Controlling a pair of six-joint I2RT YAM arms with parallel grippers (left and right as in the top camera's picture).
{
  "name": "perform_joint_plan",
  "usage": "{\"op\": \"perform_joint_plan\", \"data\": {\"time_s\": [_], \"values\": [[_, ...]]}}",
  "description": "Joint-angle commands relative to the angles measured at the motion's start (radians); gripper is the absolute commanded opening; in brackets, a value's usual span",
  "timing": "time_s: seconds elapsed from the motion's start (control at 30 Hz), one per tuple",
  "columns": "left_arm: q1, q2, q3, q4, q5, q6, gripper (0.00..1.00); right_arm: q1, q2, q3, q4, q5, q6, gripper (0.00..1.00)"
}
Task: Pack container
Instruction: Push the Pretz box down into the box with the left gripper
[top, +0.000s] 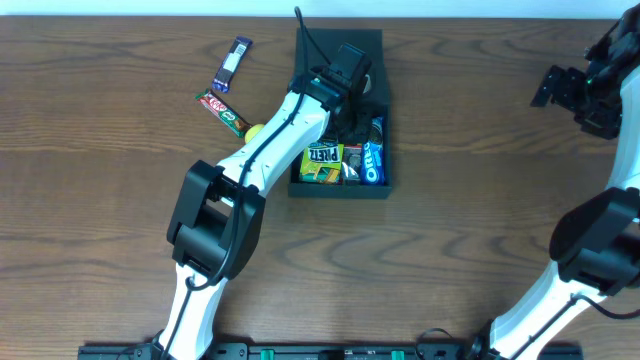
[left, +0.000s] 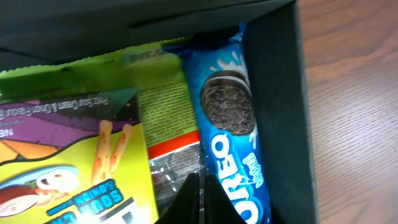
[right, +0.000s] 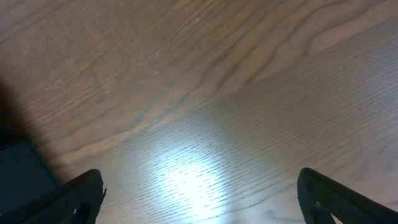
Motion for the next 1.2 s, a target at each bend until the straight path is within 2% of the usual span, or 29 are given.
{"op": "perform_joint_plan", "data": {"time_s": [0.0, 0.27, 0.43, 0.57, 0.83, 1.0, 1.1, 1.17], "values": [[-0.01, 0.012, -0.018, 0.011, 0.011, -0.001, 0.06, -0.005, 0.005, -0.001, 0.006, -0.004, -0.008, 0.99], [-0.023, 0.043, -0.055, 0.01, -0.015, -0.001, 0.06, -0.005, 0.005, -0.001, 0.006, -0.004, -0.009, 0.99], [-0.023, 0.046, -0.055, -0.046, -0.236, -0.015, 0.06, -0.005, 0.005, -0.001, 0.003, -0.004, -0.017, 0.99], [-0.023, 0.046, -0.054, -0.077, -0.314, -0.015, 0.06, -0.005, 0.005, -0.001, 0.003, -0.004, -0.016, 0.99], [-0.023, 0.042, -0.034, -0.08, -0.269, -0.016, 0.06, -0.005, 0.005, -0.001, 0.003, -0.004, -0.016, 0.99], [-0.02, 0.001, 0.071, -0.093, -0.256, -0.015, 0.06, -0.005, 0.005, -0.001, 0.006, -0.004, -0.016, 0.99], [-0.013, -0.043, 0.185, -0.152, -0.373, -0.016, 0.06, -0.005, 0.005, -0.001, 0.006, -0.004, -0.016, 0.99], [0.004, -0.074, 0.236, -0.179, -0.54, -0.016, 0.06, -0.005, 0.005, -0.001, 0.005, -0.004, -0.016, 0.99]]}}
